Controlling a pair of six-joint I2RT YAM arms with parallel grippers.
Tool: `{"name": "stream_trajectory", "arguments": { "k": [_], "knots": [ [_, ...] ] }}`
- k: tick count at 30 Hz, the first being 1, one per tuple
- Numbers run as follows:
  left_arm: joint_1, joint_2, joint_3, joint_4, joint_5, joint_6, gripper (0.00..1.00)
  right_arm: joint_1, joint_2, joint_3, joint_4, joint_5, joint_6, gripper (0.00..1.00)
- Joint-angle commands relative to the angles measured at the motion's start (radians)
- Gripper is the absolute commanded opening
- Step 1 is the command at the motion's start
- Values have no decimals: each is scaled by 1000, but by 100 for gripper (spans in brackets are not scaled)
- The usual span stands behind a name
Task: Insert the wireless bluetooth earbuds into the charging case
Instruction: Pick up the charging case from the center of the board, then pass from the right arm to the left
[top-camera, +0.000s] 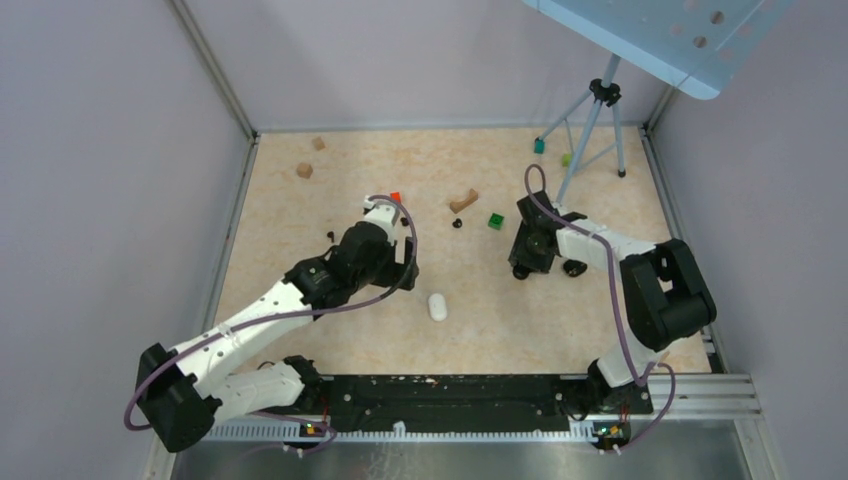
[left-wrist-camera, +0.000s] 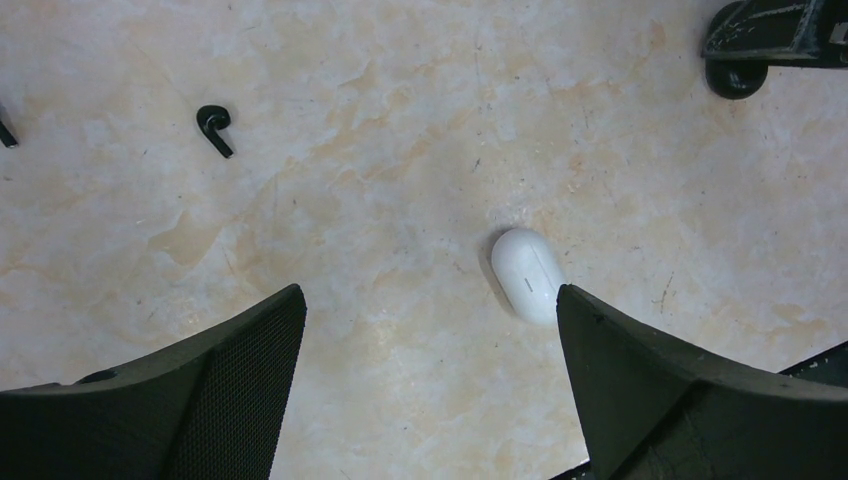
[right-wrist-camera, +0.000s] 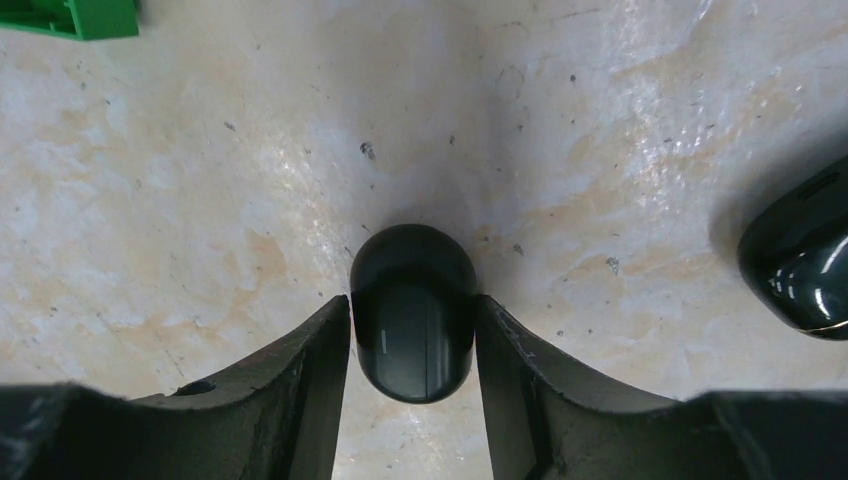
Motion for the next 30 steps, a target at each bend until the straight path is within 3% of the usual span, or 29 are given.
{"name": "stream_trajectory", "arguments": {
  "k": [1,3,7,9,15,23,30],
  "knots": [
    [7,6,-2,39,27,-52,99,22,-26,-8,22,-24,-20,47],
    [14,11,-2,33,27,-73,99,24,-21,-8,28,-33,-29,44],
    [62,42,3,-2,74,-140,99,36,-24,-11,29,-42,-43,22],
    [107,54,2,-5,136,-176,99,42,-37,-14,36,-55,-53,17],
    [251,69,-6,61,435,-259,99,122,-164,-54,162,-224,-127,15],
    [261,141,-77,330,816,-431,99,315,-261,-66,312,-313,-213,15],
    [260,172,-121,417,872,-501,92,354,-292,-91,404,-357,-229,15]
  ]
}}
